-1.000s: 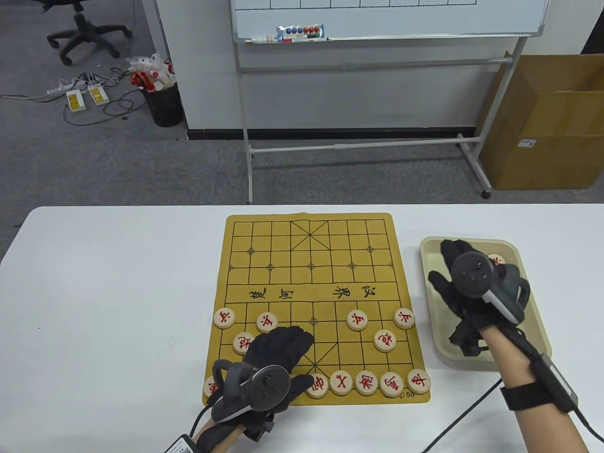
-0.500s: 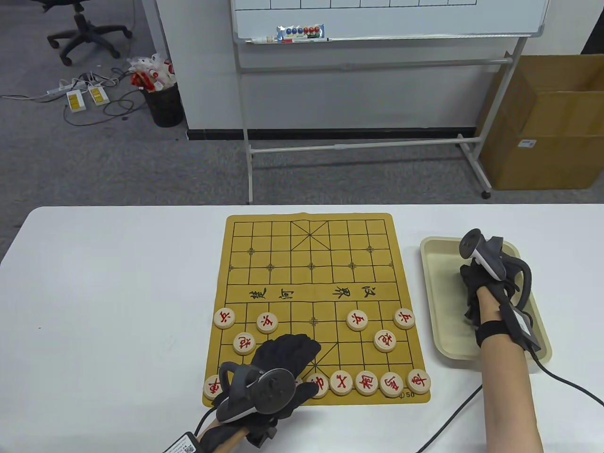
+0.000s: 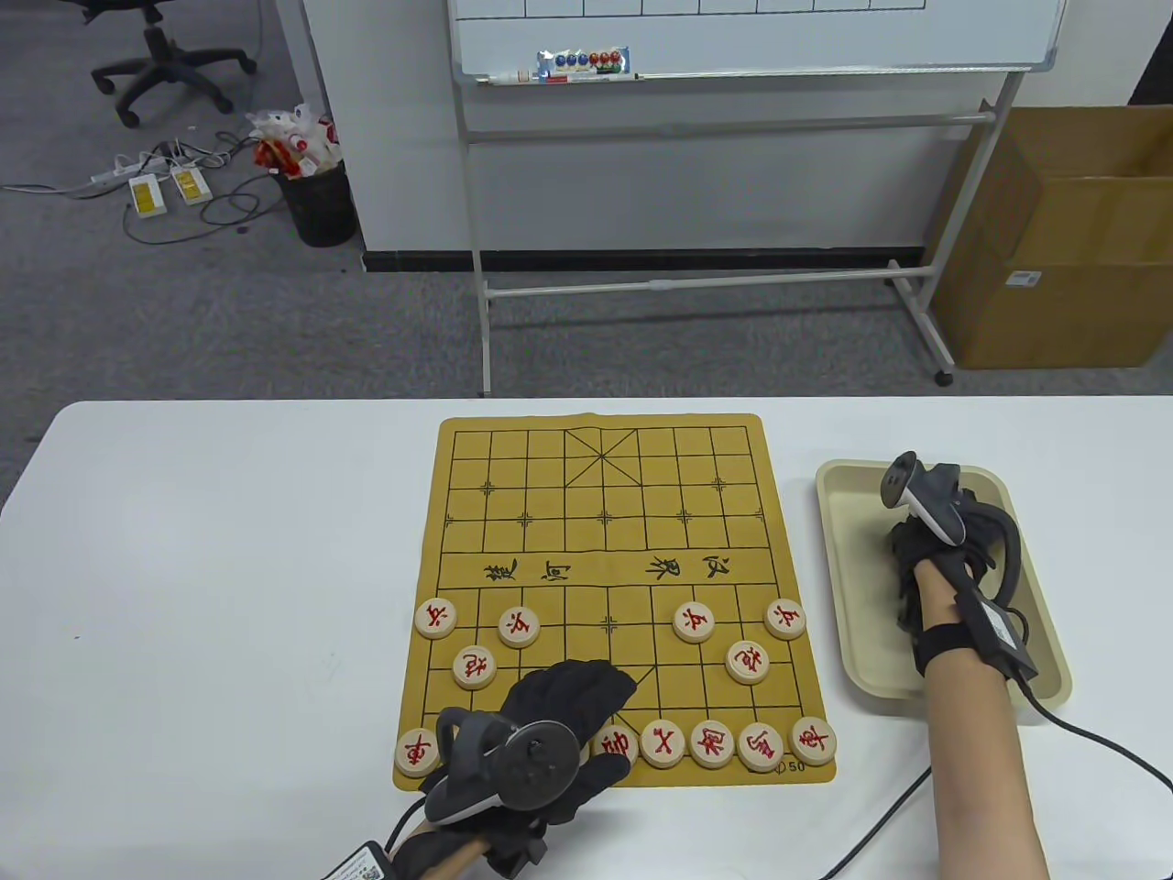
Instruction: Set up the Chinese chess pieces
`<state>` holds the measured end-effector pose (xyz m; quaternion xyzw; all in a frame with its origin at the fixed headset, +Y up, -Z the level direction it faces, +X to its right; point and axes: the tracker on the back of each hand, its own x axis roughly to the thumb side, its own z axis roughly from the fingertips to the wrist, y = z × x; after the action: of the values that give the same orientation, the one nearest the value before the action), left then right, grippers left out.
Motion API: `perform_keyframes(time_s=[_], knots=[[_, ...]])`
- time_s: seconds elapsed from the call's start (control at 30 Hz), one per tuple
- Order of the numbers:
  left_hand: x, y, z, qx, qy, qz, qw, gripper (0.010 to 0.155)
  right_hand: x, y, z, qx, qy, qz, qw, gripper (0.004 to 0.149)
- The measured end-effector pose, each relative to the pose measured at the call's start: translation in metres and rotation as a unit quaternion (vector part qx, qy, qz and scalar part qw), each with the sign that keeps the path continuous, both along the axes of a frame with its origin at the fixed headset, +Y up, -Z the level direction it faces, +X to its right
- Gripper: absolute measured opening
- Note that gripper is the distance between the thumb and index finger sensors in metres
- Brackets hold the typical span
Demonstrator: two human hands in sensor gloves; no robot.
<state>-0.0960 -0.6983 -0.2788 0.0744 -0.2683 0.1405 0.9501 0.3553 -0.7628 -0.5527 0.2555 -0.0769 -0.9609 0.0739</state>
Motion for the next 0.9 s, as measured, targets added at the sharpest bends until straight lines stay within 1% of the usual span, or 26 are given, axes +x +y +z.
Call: perform_keyframes(time_s=[0.13,0.27,0.33,0.57,0.77,0.9], knots=[[0.000,0.000,0.000,0.001,0.001,0.004,1.000,0.078,-0.002,0.006,0.000,0.005,0.006,0.053,0.999,0.070],[0.000,0.000,0.000,0.002,0.002,0.005,1.000,0.078,-0.003,0.006,0.000,-0.003,-0.003,0.055,0.998,0.069],[-0.001,0.000,0.000,0.003,0.002,0.006,1.000,0.078,-0.003,0.008,0.000,-0.020,-0.008,0.066,0.998,0.068],[-0.001,0.000,0.000,0.002,0.003,0.008,1.000,0.078,0.000,0.014,0.002,-0.016,-0.012,0.068,0.997,0.060],[0.000,0.000,0.000,0.002,0.002,0.004,1.000,0.077,0.003,0.009,0.003,-0.014,-0.012,0.074,0.997,0.064],[0.000,0.000,0.000,0.005,0.003,0.004,1.000,0.077,0.005,0.007,0.003,-0.009,-0.010,0.070,0.997,0.064]])
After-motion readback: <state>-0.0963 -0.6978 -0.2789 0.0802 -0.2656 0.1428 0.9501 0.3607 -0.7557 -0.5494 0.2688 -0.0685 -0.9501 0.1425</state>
